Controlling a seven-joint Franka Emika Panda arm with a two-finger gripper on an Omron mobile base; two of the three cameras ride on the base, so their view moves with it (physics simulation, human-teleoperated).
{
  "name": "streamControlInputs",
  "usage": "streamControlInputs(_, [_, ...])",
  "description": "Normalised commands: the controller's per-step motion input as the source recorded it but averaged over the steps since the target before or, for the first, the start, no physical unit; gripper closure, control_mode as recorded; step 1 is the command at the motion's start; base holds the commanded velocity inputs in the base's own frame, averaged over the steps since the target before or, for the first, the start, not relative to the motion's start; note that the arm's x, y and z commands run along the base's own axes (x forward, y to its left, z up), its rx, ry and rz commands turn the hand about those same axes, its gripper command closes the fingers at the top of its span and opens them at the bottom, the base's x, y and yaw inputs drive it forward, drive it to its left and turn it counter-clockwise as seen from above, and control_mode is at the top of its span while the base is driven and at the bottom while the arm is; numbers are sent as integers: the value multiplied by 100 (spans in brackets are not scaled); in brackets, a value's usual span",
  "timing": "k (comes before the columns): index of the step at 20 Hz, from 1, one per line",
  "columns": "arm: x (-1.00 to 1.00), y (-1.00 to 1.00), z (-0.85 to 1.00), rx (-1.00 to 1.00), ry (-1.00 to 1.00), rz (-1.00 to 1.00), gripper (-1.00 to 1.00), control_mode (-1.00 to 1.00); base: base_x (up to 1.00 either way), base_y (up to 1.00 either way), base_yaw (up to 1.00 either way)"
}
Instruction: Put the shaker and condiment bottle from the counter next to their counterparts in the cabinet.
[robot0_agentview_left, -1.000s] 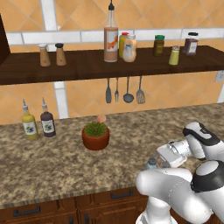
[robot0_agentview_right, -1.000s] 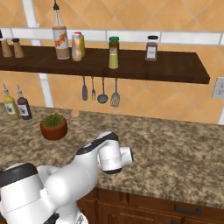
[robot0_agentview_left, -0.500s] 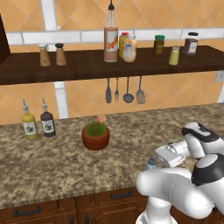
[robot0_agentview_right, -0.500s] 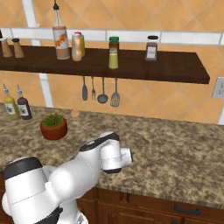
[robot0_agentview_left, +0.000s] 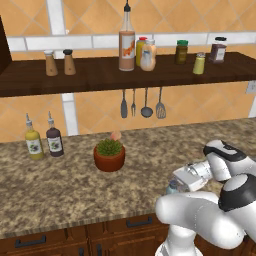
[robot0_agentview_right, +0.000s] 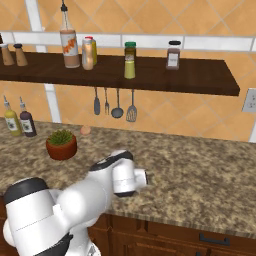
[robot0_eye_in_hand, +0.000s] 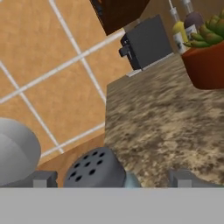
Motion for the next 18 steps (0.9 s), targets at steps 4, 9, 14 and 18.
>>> streamControlInputs(4, [0, 28, -6, 0, 0, 0, 100, -100, 0, 0, 0])
streamControlInputs(9, [17, 4, -2, -2, 3, 2, 100, -100, 0, 0, 0])
streamControlInputs(14, [1, -1, 33, -2, -8, 0, 100, -100, 0, 0, 0])
streamControlInputs(18, [0, 0, 76, -9, -12, 0, 100, -100, 0, 0, 0])
